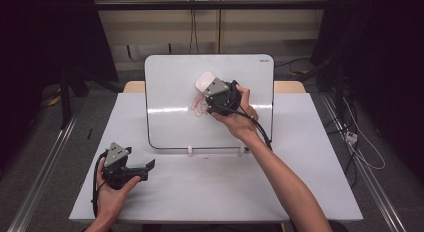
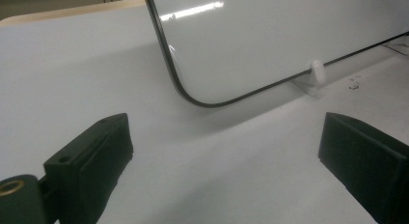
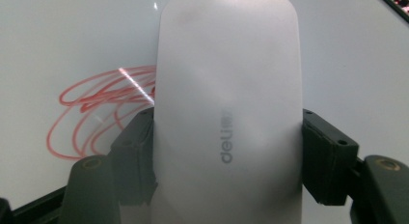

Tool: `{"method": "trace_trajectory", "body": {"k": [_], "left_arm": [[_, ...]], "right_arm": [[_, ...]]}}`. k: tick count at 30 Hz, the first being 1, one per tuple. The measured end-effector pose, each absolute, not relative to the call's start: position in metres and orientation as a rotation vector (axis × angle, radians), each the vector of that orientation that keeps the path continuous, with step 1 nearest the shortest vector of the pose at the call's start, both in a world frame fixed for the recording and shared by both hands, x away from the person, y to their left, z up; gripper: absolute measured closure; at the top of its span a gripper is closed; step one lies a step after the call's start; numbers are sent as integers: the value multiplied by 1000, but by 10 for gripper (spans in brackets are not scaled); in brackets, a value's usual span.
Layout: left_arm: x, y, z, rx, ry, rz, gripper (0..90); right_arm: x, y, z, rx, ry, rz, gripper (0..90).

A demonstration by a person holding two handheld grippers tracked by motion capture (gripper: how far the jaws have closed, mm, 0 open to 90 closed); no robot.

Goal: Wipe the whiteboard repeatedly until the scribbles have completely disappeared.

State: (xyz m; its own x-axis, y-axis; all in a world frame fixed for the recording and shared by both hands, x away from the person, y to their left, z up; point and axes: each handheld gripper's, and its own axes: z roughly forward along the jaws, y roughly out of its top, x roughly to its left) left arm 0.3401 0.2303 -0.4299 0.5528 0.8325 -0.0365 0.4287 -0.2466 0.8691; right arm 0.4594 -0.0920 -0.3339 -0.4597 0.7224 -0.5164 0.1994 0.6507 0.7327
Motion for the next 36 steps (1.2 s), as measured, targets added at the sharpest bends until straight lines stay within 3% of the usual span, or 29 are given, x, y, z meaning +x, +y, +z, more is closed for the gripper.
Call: {"method": "trace_trajectory", "body": {"k": [13, 36], "left_arm": [[341, 229, -430, 1876, 1027, 553, 47], [341, 231, -430, 1873, 1027, 555, 46]], "right_arm": [[445, -76, -351, 675, 2027, 748, 316], [461, -88, -331, 713, 2001, 748, 317]]}}
